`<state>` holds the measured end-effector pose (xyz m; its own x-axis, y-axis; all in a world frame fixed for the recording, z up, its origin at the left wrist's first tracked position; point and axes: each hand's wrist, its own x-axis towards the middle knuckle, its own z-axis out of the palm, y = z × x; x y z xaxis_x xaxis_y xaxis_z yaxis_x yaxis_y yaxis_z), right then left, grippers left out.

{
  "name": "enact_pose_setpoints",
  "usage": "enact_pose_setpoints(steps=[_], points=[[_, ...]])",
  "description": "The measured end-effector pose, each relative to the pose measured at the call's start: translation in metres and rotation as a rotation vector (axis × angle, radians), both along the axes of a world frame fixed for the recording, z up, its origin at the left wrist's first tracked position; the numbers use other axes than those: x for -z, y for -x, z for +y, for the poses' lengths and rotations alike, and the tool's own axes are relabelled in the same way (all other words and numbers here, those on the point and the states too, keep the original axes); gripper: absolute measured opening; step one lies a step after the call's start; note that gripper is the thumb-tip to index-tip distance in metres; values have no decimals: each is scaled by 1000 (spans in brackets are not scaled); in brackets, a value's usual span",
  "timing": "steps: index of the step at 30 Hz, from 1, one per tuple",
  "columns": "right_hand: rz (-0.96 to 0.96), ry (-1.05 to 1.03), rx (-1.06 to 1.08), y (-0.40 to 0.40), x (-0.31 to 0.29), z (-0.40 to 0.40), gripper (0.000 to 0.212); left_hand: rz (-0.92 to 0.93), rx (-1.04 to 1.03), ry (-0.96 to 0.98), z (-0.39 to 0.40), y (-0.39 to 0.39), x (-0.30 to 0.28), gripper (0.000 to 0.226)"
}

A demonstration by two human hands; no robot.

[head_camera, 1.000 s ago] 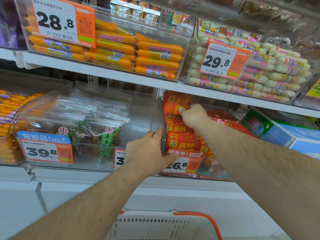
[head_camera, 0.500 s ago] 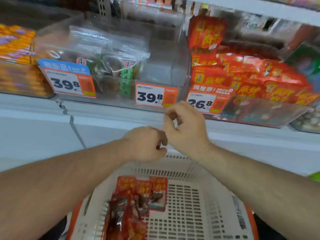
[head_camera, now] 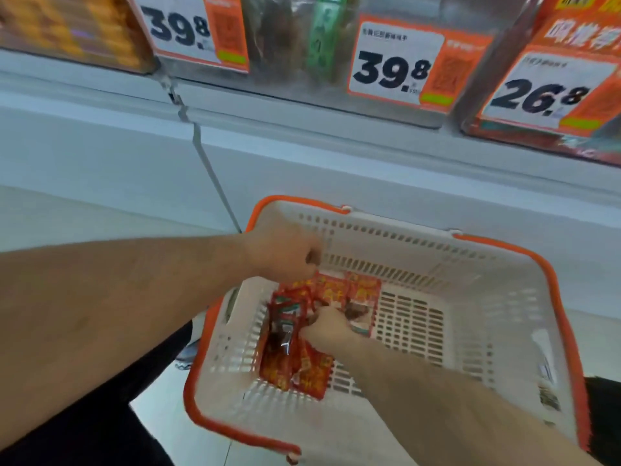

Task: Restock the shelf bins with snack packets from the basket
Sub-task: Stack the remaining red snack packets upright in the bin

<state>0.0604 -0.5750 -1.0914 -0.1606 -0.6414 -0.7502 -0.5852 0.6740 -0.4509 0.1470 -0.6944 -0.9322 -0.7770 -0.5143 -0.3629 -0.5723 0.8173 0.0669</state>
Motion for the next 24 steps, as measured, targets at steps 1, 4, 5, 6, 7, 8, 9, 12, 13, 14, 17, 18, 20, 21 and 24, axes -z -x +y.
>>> enact_pose_setpoints(steps=[1, 4, 5, 6, 7, 8, 9, 12, 13, 14, 17, 18, 20, 21, 24], points=[[6, -41, -13, -5, 6, 2, 21, -12, 2, -19, 0, -2, 2, 31], [20, -100, -105, -15, 16, 6, 13, -35, -25, -108, 1, -2, 1, 27], [30, -94, -97, -15, 15, 8, 19, -37, -34, -134, 2, -1, 0, 26], [46, -84, -91, -13, 15, 10, 26, -43, -39, -154, 2, 0, -2, 26], [64, -76, -84, -9, 9, 11, 28, -58, -36, -163, 3, 1, -4, 27], [77, -58, -83, -3, 2, 12, 23, -73, -27, -168, 3, 3, -5, 27], [80, -50, -70, 5, -8, 12, 16, -85, -15, -167, 4, 4, -7, 27], [116, 51, -92, 39, -43, 6, 15, -116, 18, -156, 6, 11, -14, 25], [142, 93, -114, 51, -57, 2, 18, -120, 21, -165, 7, 15, -17, 26], [171, 129, -143, 64, -73, -2, 23, -118, 22, -173, 8, 19, -20, 27], [245, 195, -267, 96, -122, -13, 23, -95, -2, -192, 10, 31, -28, 32], [272, 212, -320, 104, -141, -16, 21, -78, -19, -222, 12, 35, -30, 35], [337, 261, -439, 118, -180, -20, 17, -57, -41, -311, 18, 45, -37, 46], [363, 286, -491, 122, -200, -21, 17, -43, -35, -354, 22, 51, -42, 47], [408, 336, -538, 133, -251, -22, 16, 125, -5, -462, 32, 71, -58, 25]])
